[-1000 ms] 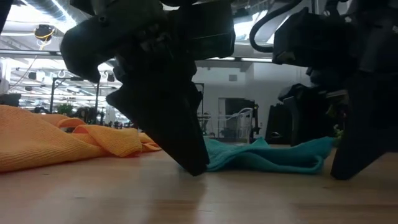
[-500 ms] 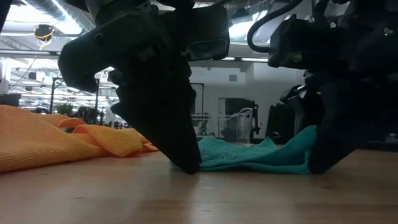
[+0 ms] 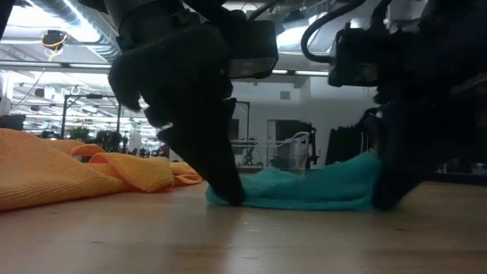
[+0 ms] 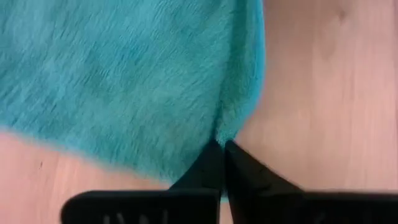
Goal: Fold microfiber towels
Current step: Fold the blue microfiber cloth
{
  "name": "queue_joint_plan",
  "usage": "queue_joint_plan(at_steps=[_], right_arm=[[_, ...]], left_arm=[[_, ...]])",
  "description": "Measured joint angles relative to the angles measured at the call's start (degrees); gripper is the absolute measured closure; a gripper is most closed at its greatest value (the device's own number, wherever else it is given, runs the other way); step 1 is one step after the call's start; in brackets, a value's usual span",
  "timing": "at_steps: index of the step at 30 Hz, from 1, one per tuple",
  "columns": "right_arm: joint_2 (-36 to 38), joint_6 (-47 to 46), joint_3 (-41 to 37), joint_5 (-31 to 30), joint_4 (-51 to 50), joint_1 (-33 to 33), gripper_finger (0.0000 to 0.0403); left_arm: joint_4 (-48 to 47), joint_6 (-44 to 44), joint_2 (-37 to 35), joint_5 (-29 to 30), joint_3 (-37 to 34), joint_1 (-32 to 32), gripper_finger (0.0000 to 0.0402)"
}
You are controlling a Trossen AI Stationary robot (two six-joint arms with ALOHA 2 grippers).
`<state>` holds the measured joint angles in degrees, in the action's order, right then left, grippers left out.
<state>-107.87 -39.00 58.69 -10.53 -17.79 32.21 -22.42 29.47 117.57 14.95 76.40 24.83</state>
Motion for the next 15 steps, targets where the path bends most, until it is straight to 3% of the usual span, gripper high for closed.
queue_joint_plan(at_steps=[9, 15], right_arm=[[4.21, -9.71, 1.15, 5.18, -0.14, 2.94, 0.0397], [4.23, -16.69, 1.16, 8.68, 8.33, 6.82, 0.0397]], left_arm=[[-3.07, 6.34, -1.15, -6.79, 7.1, 2.13, 0.0401], [-4.2, 10.3, -1.2, -10.35, 13.78, 4.43, 0.0401]])
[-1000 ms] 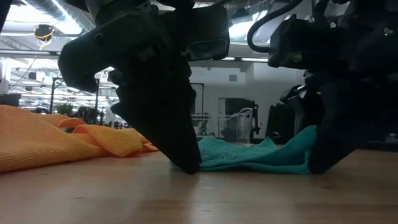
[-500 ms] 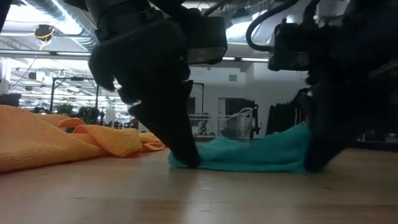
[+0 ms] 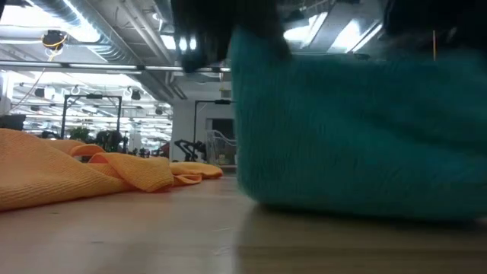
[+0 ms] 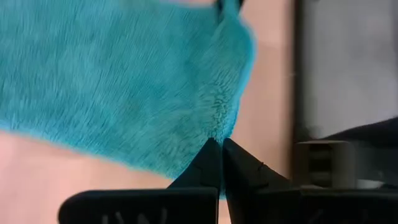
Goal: Fold microfiber towels
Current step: Fold the blue microfiber cloth
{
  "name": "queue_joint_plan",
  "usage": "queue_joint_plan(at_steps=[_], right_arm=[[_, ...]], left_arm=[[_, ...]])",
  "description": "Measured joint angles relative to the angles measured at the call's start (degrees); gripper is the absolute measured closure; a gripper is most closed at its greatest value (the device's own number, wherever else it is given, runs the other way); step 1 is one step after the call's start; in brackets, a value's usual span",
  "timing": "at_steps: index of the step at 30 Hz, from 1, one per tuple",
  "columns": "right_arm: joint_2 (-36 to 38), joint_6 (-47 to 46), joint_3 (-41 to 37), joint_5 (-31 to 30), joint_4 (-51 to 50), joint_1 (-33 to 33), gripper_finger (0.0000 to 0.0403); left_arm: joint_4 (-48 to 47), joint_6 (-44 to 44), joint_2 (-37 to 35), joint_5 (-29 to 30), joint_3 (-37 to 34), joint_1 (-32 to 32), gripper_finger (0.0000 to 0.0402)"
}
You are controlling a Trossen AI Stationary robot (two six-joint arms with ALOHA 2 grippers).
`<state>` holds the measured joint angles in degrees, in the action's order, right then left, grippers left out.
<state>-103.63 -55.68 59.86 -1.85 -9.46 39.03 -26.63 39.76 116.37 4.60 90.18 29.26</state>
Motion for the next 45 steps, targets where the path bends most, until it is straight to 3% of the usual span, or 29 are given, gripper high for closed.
queue_joint_plan(at_steps=[6, 11, 23, 30, 41, 45], right_arm=[[0.99, -7.38, 0.13, -1.32, 4.08, 3.01, 0.0398], [3.36, -8.5, 0.16, -7.05, 1.81, 3.67, 0.0399], [6.89, -13.94, 0.22, -21.77, -16.39, 3.35, 0.0399], [6.67, -14.79, 0.25, -22.55, -25.75, 1.13, 0.0397], [6.64, -14.1, -0.2, -24.07, -28.8, -3.33, 0.0391], [6.64, -11.47, -0.2, -24.16, -28.66, -4.38, 0.0372]], left_arm=[[-0.92, 0.35, -0.07, 1.28, 3.53, 1.28, 0.0401], [-1.93, 0.16, -0.08, 1.95, 3.53, 0.23, 0.0401], [-3.64, -10.08, -0.08, 7.98, 3.53, -5.04, 0.0401], [-4.14, -17.64, 1.02, 10.96, 3.53, -8.53, 0.0401], [-4.34, -18.9, 5.38, 9.63, 3.53, -12.29, 0.0399], [-5.34, -16.74, 5.1, 9.34, 3.53, -12.91, 0.0392]])
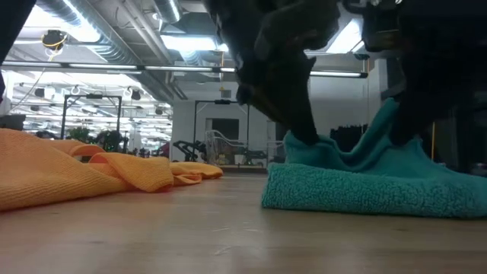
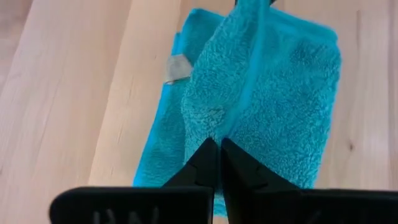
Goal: Fold microfiber towels
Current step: Fold the blue microfiber cloth
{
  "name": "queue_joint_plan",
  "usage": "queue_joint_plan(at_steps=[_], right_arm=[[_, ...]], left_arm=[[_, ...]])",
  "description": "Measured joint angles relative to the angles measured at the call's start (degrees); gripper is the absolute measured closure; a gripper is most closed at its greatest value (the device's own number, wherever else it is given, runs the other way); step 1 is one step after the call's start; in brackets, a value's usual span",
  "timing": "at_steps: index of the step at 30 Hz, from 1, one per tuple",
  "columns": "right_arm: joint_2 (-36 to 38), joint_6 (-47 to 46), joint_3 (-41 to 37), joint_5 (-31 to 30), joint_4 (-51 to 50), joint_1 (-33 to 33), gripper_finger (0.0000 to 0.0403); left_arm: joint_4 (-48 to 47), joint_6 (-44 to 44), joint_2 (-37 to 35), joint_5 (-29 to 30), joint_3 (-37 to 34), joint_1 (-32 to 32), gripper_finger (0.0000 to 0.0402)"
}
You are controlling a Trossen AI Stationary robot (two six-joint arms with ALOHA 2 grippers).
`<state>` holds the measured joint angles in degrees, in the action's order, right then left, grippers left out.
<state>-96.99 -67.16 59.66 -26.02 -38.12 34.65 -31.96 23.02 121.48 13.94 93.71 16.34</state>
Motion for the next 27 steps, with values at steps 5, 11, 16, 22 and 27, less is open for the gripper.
queue_joint_plan(at_steps=[5, 11, 16, 22, 27], right_arm=[[0.0, 1.27, -0.02, 0.02, -0.24, -1.1, 0.0319], [0.0, 1.64, -0.02, 0.02, -0.56, -2.6, 0.0253], [0.0, 1.64, -0.04, 0.04, -0.64, -3.61, 0.0215], [0.0, 1.76, -0.04, 0.06, -0.89, -4.23, 0.0197], [1.22, 3.19, 0.13, 0.17, -1.54, -6.07, 0.0199]], left_arm=[[-2.26, 3.53, -1.02, -1.3, 0.04, -0.2, 0.0379], [-4.24, 3.72, -2.08, -2.75, 0.04, -1.05, 0.0347], [-4.99, -1.02, -2.08, -3.22, 0.07, -2.46, 0.0308], [-6.7, -2.61, -2.08, -3.56, 0.07, -3.8, 0.0256], [-11.11, 0.14, -3.41, -3.64, -0.02, -5.14, 0.023]])
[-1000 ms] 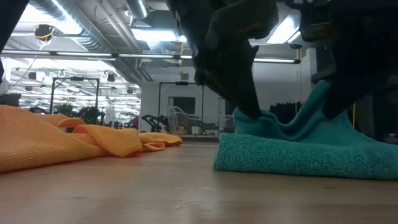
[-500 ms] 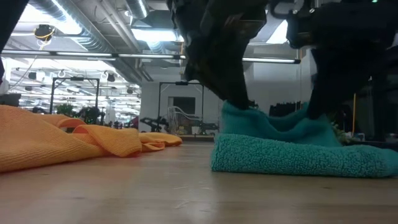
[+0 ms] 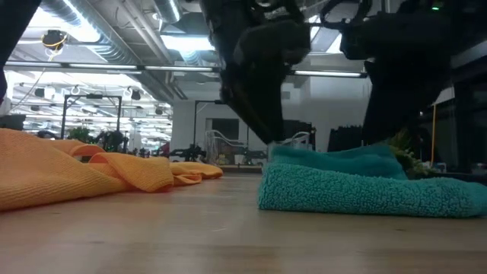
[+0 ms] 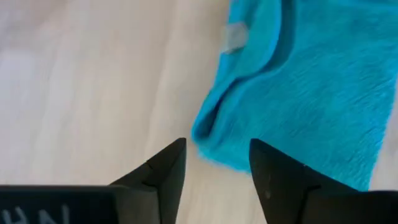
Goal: Fold microfiber towels
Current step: Fold the blue microfiber cloth
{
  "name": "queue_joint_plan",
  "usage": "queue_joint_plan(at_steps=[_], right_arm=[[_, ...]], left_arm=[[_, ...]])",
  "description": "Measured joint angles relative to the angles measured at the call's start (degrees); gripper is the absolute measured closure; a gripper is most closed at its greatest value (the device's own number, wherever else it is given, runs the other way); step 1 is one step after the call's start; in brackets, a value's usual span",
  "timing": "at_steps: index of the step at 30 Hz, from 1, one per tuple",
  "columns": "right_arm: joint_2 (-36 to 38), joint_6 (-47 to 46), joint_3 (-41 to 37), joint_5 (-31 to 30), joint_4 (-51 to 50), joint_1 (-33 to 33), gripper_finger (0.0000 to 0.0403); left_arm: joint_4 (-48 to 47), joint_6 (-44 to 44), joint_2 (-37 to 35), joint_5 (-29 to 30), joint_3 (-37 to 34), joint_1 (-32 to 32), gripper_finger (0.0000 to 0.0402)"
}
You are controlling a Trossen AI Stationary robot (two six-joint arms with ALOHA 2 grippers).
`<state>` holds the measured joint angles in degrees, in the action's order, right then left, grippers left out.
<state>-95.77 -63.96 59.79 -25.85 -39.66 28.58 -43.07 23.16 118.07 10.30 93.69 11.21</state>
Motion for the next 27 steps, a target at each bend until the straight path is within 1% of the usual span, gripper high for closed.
queue_joint_plan(at_steps=[6, 12, 16, 21, 23, 25, 27], right_arm=[[1.72, 0.02, 0.22, 0.29, -0.17, -1.34, 0.0202], [1.8, 0.14, 0.23, 2.96, 0.83, -1.32, 0.0202], [1.82, 3.06, 0.22, 3.89, 4.76, -0.68, 0.0202], [1.81, 5.14, 0.24, 7.9, 12.78, 0.17, 0.0202], [1.64, 5.21, 0.22, 7.1, 15.74, 0.79, 0.0202], [0.44, 6.21, -0.07, 3.41, 18.63, 1.38, 0.0202], [-1.55, 7.52, -0.26, 0.13, 19.31, 1.87, 0.0202]], left_arm=[[-4.08, 4.24, -5.15, -0.09, 0.02, -0.66, 0.0232], [-4.16, 9.76, -7.01, -0.43, 0.11, 0.66, 0.0232], [-4.97, 14.58, -7.1, -1.67, 0.09, 2.67, 0.0233], [-8.57, 24.12, -7.42, -1.92, 0.09, 4.82, 0.0233], [-9.94, 26.72, -8.0, -1.58, 0.07, 5.62, 0.0233], [-11.96, 28.62, -8.6, 0.13, 0.07, 6.66, 0.0233], [-13.79, 30.24, -8.96, 1.35, 0.07, 7.57, 0.0233]])
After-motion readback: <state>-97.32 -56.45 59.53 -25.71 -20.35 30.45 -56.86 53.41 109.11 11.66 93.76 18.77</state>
